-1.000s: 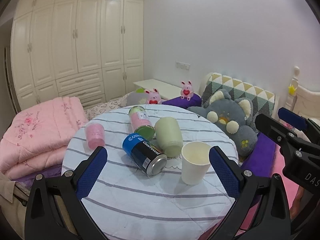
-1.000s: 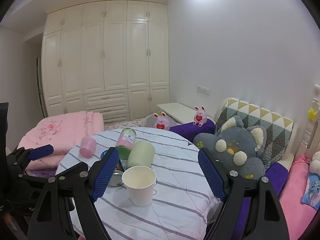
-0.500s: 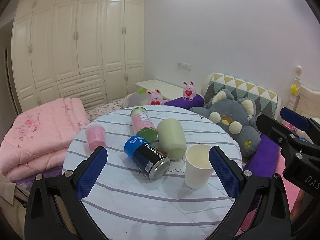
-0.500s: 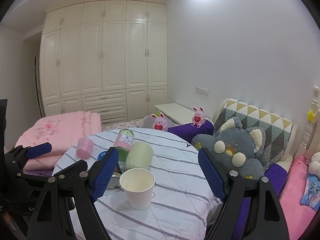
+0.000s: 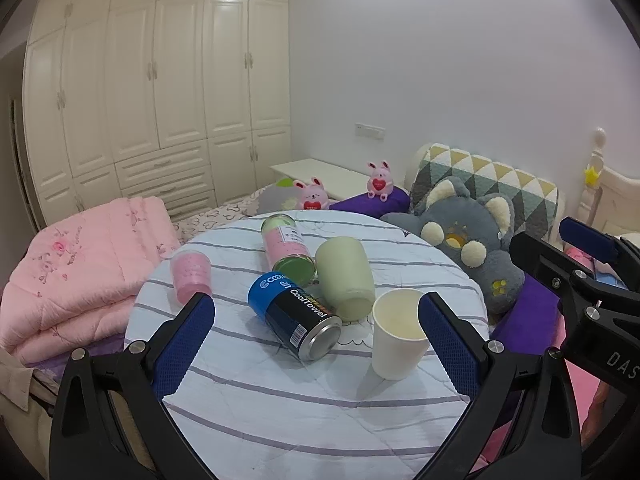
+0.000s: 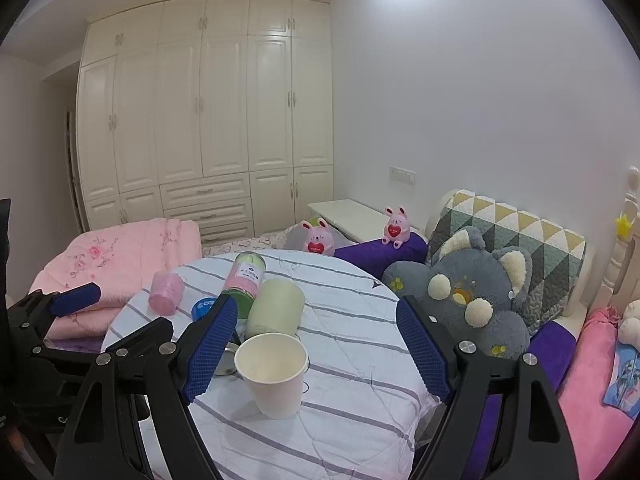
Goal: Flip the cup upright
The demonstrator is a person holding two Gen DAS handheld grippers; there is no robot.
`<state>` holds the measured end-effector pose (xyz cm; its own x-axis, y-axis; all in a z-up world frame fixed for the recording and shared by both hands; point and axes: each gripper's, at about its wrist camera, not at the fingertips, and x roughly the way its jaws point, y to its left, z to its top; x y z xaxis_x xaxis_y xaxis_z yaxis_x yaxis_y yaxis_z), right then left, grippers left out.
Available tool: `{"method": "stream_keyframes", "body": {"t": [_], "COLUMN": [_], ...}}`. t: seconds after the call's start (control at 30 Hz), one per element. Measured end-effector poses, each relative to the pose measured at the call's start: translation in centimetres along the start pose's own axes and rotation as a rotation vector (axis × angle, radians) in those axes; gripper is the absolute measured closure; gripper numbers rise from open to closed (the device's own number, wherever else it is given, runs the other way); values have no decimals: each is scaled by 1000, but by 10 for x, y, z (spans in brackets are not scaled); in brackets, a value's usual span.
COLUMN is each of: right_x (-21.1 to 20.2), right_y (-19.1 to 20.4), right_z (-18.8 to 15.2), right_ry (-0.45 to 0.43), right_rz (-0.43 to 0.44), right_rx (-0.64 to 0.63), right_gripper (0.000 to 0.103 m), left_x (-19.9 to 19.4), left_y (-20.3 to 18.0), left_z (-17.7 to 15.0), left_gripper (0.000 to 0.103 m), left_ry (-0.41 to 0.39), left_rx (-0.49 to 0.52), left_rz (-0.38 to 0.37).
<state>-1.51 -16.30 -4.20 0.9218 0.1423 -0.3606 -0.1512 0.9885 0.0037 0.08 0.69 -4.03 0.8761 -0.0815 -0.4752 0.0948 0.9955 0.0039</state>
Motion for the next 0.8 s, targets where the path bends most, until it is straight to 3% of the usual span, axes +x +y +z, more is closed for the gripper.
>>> {"method": "stream_keyframes", "body": {"t": [0.8], "right_x": [1], "right_y": [-6], "right_z": [-1], "right_ry": [5], "right_rz": [-10], "right_rx": [12], "right_gripper": [20], "left_x": [2], "left_y": [-1], "left_z": [-2], "left_gripper": [0], "left_ry": [0], "left_rx": [6], "left_rz": [-8]}}
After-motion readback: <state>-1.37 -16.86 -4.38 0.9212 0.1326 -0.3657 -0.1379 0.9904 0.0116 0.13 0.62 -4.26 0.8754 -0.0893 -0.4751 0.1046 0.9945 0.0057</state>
